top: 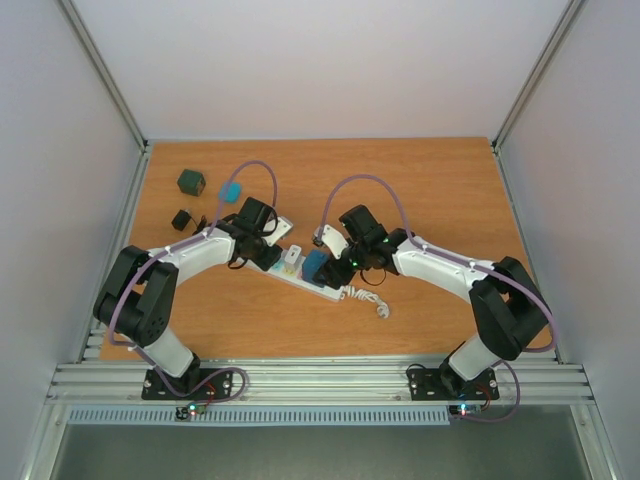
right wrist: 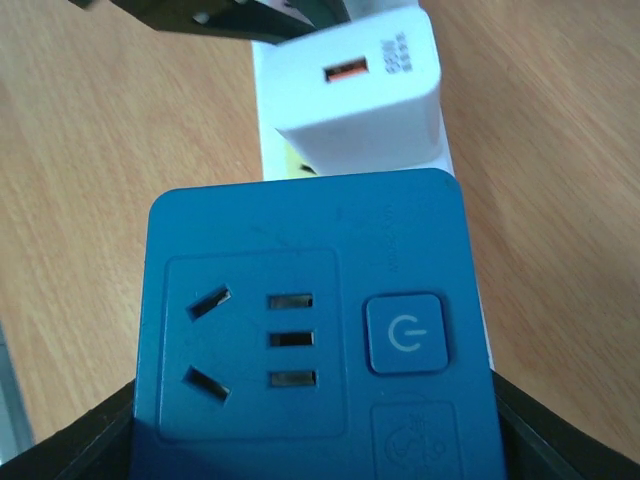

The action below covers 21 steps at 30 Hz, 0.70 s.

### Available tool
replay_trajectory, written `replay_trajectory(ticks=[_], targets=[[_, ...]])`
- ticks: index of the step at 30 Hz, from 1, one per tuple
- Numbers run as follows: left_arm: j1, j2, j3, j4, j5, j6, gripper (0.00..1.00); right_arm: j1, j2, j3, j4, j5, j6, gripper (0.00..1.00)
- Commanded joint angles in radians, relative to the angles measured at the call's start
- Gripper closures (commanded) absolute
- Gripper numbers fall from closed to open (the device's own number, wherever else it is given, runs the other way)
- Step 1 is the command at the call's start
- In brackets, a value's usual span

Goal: Pull the plug off the socket

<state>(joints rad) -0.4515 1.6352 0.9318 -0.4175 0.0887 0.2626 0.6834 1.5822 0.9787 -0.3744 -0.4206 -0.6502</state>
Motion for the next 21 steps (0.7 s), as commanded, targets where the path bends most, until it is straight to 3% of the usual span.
replay_trajectory(ticks=[1,6,21], targets=[[0.002,0.064,-0.059,-0.116,-0.058,0.019,0.59,0.005,-0.063,0.047,0.017,-0.047,0.014,0.63],[0.012,0.014,-0.001,-0.153,-0.018,0.015,0.53,-0.003,-0.084,0.055,-0.002,-0.042,0.028,0.63],[0.102,-0.241,0.209,-0.203,0.107,-0.031,0.19,-0.142,-0.103,0.152,-0.005,-0.217,0.181,0.61]])
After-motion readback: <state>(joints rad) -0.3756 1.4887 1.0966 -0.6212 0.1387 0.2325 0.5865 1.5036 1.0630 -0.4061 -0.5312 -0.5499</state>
